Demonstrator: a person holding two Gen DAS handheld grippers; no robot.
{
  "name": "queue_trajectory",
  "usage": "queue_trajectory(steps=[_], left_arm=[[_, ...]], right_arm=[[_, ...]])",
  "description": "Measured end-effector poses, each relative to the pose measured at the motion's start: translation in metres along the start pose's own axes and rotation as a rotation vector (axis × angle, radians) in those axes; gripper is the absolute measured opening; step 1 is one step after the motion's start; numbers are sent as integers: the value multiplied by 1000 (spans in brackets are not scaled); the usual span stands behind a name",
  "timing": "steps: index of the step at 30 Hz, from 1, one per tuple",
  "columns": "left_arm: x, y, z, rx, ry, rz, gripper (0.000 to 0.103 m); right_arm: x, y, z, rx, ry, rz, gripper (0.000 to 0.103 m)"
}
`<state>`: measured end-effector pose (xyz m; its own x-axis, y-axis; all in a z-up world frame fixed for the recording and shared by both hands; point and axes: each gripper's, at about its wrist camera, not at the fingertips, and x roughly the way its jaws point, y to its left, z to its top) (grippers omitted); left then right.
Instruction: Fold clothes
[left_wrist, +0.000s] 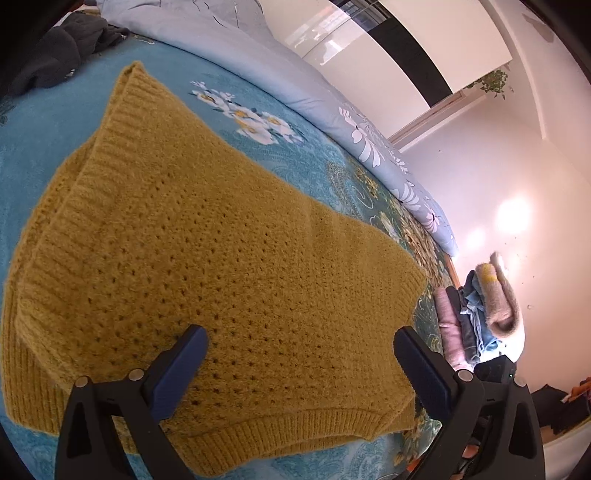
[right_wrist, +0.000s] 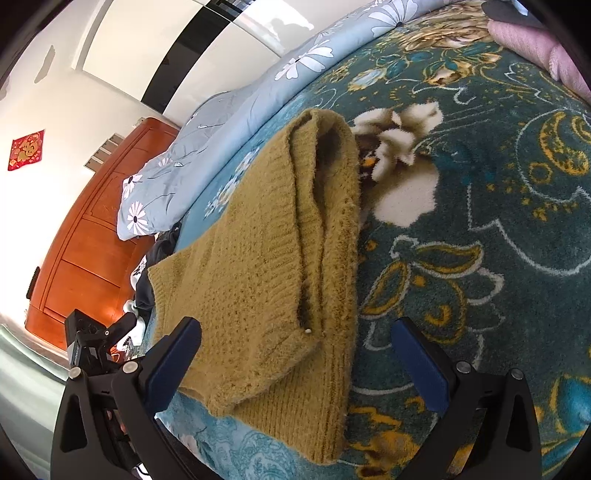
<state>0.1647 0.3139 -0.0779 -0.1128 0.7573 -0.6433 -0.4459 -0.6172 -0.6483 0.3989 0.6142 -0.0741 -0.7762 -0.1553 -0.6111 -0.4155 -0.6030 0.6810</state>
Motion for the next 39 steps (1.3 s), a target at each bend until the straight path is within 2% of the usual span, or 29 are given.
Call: queue_trajectory(steps=[3, 5, 7, 8, 9, 10, 12, 14, 17, 21, 26, 29, 34, 39], left_arm=[[2, -5, -3, 26, -3, 24, 95], [3, -6, -5, 43, 3, 30, 88], [4, -8, -7, 60, 12, 32, 75], [4, -9, -8, 68, 16, 34, 58], [4, -9, -9, 77, 21, 35, 47], [5, -10, -10, 85, 25, 37, 43], [5, -12, -13, 103, 34, 39, 30], [7, -12, -17, 106, 46, 24, 14], [12, -14, -26, 129, 66, 13, 10], [28, -8, -40, 119, 132, 9, 8], [28, -4, -44, 124, 135, -12, 7], [19, 1, -45, 114, 138, -56, 8], [-11, 20, -42, 80, 98, -113, 8], [-63, 47, -27, 66, -25, -122, 8]], right_arm=[[3, 3, 1, 11, 2, -3, 98], [7, 2, 1, 31, 17, 8, 65], [10, 3, 1, 37, 22, -4, 61], [12, 4, 1, 37, 23, -13, 60], [13, 5, 1, 38, 24, -23, 58], [14, 6, 1, 44, 24, -23, 47], [15, 3, 1, 69, 27, -12, 32], [15, 1, 0, 91, 28, -6, 29], [10, 5, 0, 100, 6, -4, 27], [3, 23, 4, 55, -7, -18, 26], [-2, 58, 10, -29, -17, -50, 25], [-2, 85, 15, -86, -20, -76, 25], [8, 131, 21, -196, -1, -139, 25], [31, 183, 22, -329, 31, -176, 25]])
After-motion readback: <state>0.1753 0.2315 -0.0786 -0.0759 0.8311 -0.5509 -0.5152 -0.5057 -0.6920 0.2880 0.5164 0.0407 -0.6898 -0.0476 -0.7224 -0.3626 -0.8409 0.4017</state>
